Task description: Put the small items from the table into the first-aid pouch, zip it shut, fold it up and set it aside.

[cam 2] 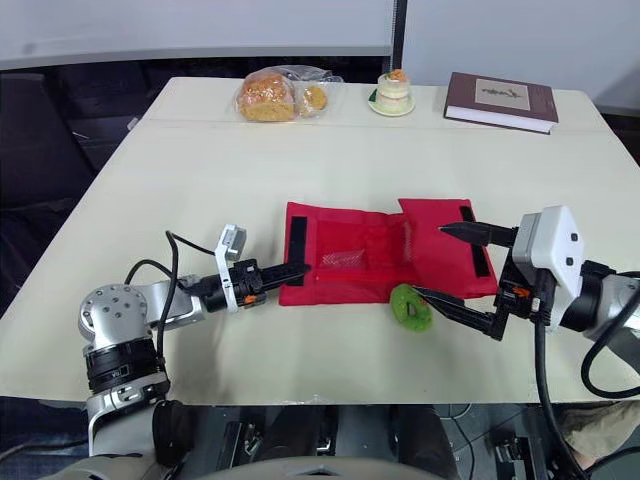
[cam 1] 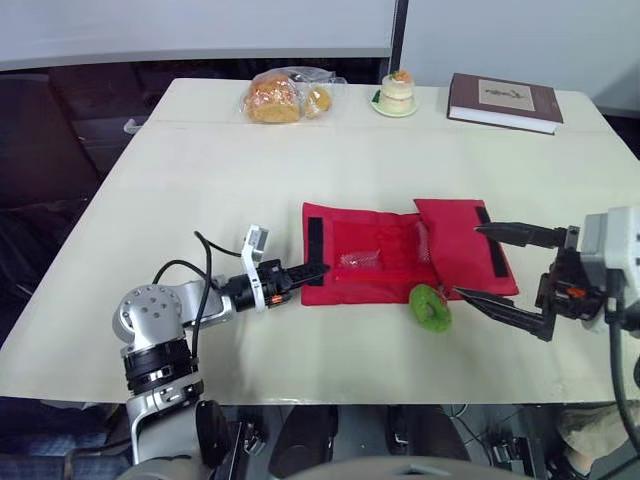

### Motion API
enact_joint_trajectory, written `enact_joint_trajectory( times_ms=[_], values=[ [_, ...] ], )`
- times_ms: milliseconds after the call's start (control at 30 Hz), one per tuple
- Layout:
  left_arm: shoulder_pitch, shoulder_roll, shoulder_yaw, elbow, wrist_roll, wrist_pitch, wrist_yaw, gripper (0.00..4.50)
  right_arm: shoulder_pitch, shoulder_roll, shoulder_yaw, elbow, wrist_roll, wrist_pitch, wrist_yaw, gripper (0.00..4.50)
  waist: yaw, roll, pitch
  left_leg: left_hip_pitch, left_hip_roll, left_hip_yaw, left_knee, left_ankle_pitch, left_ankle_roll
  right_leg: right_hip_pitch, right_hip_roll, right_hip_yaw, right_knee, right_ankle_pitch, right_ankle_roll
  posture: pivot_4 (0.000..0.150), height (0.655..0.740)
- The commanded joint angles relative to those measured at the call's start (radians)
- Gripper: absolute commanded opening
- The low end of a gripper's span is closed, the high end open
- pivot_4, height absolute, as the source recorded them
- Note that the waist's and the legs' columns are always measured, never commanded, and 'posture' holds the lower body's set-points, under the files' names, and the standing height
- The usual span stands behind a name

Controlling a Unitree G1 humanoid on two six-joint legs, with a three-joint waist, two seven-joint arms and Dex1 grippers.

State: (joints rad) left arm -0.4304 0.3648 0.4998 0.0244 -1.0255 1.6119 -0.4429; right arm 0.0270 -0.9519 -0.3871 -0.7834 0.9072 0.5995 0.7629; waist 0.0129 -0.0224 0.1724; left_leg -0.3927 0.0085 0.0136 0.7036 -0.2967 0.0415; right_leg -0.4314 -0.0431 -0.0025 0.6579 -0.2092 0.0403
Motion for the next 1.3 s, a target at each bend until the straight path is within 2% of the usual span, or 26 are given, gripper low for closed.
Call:
enact_joint_trajectory(
  times_ms=[33, 167, 233, 433, 533, 567, 600, 633, 733, 967, 1133, 1300],
  values=[
    [-0.003, 0.090, -0.024, 0.009, -0.021, -0.004, -0.088, 0.06, -0.023, 0.001, 0.009, -0.004, -0.011, -0.015, 0.003, 4.50, -0.002, 0.000, 0.000, 0.000, 0.000, 0.000, 0.000, 0.000, 0.000, 0.000, 0.000, 0.000, 0.000, 0.000, 0.000, 0.150, 0.7289],
    [-0.016, 0.301, -0.152, 0.123, 0.078, -0.161, -0.300, 0.06, -0.053, 0.009, 0.057, 0.036, -0.042, -0.028, 0.025, 4.50, -0.002, 0.000, 0.000, 0.000, 0.000, 0.000, 0.000, 0.000, 0.000, 0.000, 0.000, 0.000, 0.000, -0.001, -0.002, 0.150, 0.7289],
    [-0.063, 0.402, -0.233, 0.211, 0.130, -0.243, -0.439, 0.06, -0.096, 0.015, 0.129, 0.075, -0.109, -0.051, 0.038, 4.50, -0.002, 0.000, 0.000, 0.000, 0.000, 0.001, 0.000, 0.000, 0.001, -0.001, 0.001, 0.000, 0.000, -0.002, -0.004, 0.150, 0.7289],
    [-0.193, 0.551, -0.456, 0.401, 0.285, -0.439, -0.769, 0.06, -0.228, 0.071, 0.307, 0.190, -0.253, -0.125, 0.092, 4.50, 0.001, -0.001, 0.001, -0.002, -0.001, 0.002, 0.000, -0.001, 0.001, -0.002, -0.001, 0.000, -0.002, -0.002, -0.004, 0.150, 0.7289],
    [-0.285, 0.587, -0.566, 0.510, 0.389, -0.545, -0.917, 0.00, -0.330, 0.132, 0.404, 0.290, -0.326, -0.162, 0.121, 3.15, -0.002, -0.002, 0.002, -0.003, -0.001, 0.003, 0.000, -0.001, 0.001, -0.003, 0.000, 0.000, -0.002, -0.002, -0.004, 0.150, 0.7289],
    [-0.306, 0.592, -0.596, 0.534, 0.416, -0.572, -0.961, 0.00, -0.358, 0.148, 0.430, 0.318, -0.352, -0.173, 0.128, 2.50, -0.002, -0.002, 0.002, -0.003, -0.001, 0.003, 0.000, -0.001, 0.001, -0.004, 0.001, 0.000, -0.001, -0.002, -0.004, 0.150, 0.7289],
    [-0.323, 0.596, -0.622, 0.553, 0.439, -0.594, -1.001, 0.00, -0.382, 0.164, 0.449, 0.343, -0.372, -0.181, 0.134, 2.09, -0.003, -0.002, 0.002, -0.004, -0.001, 0.003, 0.000, -0.001, 0.001, -0.004, 0.001, 0.000, -0.001, -0.002, -0.004, 0.150, 0.7289],
    [-0.340, 0.598, -0.646, 0.570, 0.462, -0.617, -1.041, 0.00, -0.410, 0.186, 0.471, 0.377, -0.392, -0.190, 0.137, 1.90, -0.004, -0.002, 0.002, -0.004, -0.001, 0.003, 0.000, -0.001, 0.001, -0.005, 0.001, 0.000, -0.001, -0.002, -0.004, 0.150, 0.7289],
    [-0.395, 0.589, -0.700, 0.634, 0.537, -0.686, -1.126, 0.00, -0.481, 0.255, 0.525, 0.501, -0.457, -0.234, 0.156, 0.09, -0.009, -0.002, 0.002, -0.006, -0.001, 0.003, 0.000, -0.001, 0.001, -0.006, 0.002, 0.001, 0.000, 0.000, 0.000, 0.150, 0.7289],
    [-0.515, 0.535, -0.737, 0.768, 0.626, -0.787, -1.172, 0.00, -0.563, 0.367, 0.642, 0.780, -0.647, -0.366, 0.174, 0.02, -0.015, -0.002, 0.002, -0.008, -0.001, 0.003, 0.000, 0.000, 0.001, -0.009, 0.002, 0.001, 0.001, 0.000, 0.000, 0.150, 0.7289],
    [-0.534, 0.517, -0.722, 0.714, 0.558, -0.804, -1.172, 0.00, -0.566, 0.408, 0.702, 0.894, -0.767, -0.407, 0.153, 0.02, -0.020, -0.002, 0.002, -0.008, 0.000, 0.003, 0.000, 0.000, 0.001, -0.009, 0.002, 0.002, 0.003, 0.000, 0.000, 0.150, 0.7289],
    [-0.481, 0.501, -0.675, 0.497, 0.400, -0.770, -1.172, 0.00, -0.554, 0.433, 0.716, 0.912, -0.820, -0.382, 0.123, 0.02, -0.021, -0.003, 0.001, -0.007, 0.000, 0.003, 0.001, 0.000, 0.001, -0.008, 0.000, 0.001, 0.004, 0.000, 0.000, 0.150, 0.7289]
  ],
)
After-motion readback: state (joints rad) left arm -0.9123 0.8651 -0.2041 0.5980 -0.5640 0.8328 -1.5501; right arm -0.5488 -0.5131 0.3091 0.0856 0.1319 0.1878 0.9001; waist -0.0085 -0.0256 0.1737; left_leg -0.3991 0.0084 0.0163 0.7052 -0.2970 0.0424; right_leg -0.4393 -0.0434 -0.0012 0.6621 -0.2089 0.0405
